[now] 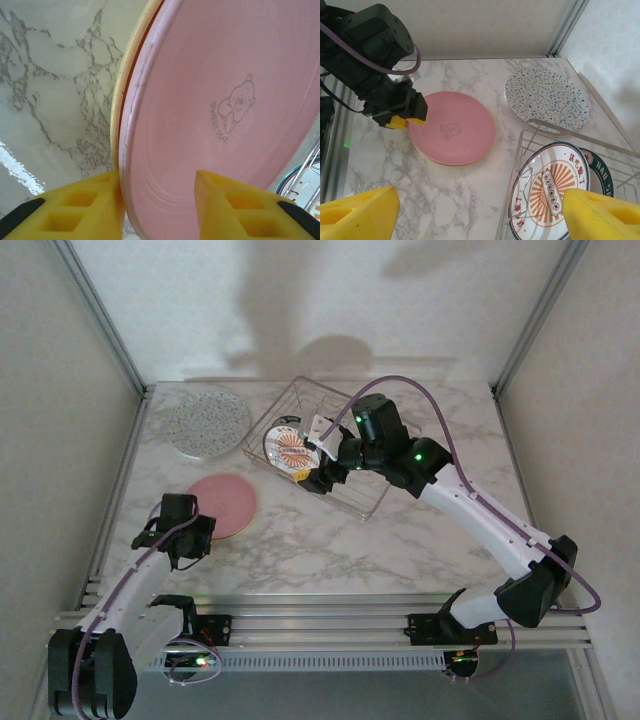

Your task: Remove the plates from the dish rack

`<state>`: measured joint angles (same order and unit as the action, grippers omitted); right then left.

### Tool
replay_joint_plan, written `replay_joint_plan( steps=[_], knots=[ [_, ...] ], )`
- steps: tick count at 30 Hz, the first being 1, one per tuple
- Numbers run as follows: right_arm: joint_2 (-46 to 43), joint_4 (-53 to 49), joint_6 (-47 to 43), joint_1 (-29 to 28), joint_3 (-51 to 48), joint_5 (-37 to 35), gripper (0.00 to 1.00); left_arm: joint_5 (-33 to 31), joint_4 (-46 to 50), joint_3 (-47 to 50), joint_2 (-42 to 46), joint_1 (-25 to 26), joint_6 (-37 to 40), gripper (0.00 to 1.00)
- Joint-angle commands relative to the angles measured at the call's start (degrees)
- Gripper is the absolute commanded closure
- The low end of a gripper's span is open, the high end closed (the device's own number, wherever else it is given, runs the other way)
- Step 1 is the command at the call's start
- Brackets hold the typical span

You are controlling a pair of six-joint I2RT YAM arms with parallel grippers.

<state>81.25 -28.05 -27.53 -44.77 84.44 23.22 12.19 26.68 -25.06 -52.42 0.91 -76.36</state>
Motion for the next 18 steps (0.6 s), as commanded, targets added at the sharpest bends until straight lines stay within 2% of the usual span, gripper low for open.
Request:
replay_joint_plan(
  steps=[1, 7, 13, 18],
  knots=[
    [0.02, 2.24, 2.11, -0.48, 1.87, 3.49, 0.15, -0.85, 3.71, -2.71, 1.2, -0.46, 0.06, 0.56],
    [-0.57, 6.2, 7.05, 0.42, 0.99, 2.66, 0.14, -4.42, 8.52, -6.62, 3.32, -0.47, 0.44, 0.43],
    [0.7, 5.84, 11.18, 1.71, 2.8, -3.06, 0.15, -7.37, 12.1, -12.15, 3.3, -0.45, 0.76, 0.32],
    [2.68, 5.0, 17.06, 6.48, 4.54, -6.28, 0.16, -10.67, 12.5, -19.26, 2.16, -0.42, 2.74, 0.31]
  ],
)
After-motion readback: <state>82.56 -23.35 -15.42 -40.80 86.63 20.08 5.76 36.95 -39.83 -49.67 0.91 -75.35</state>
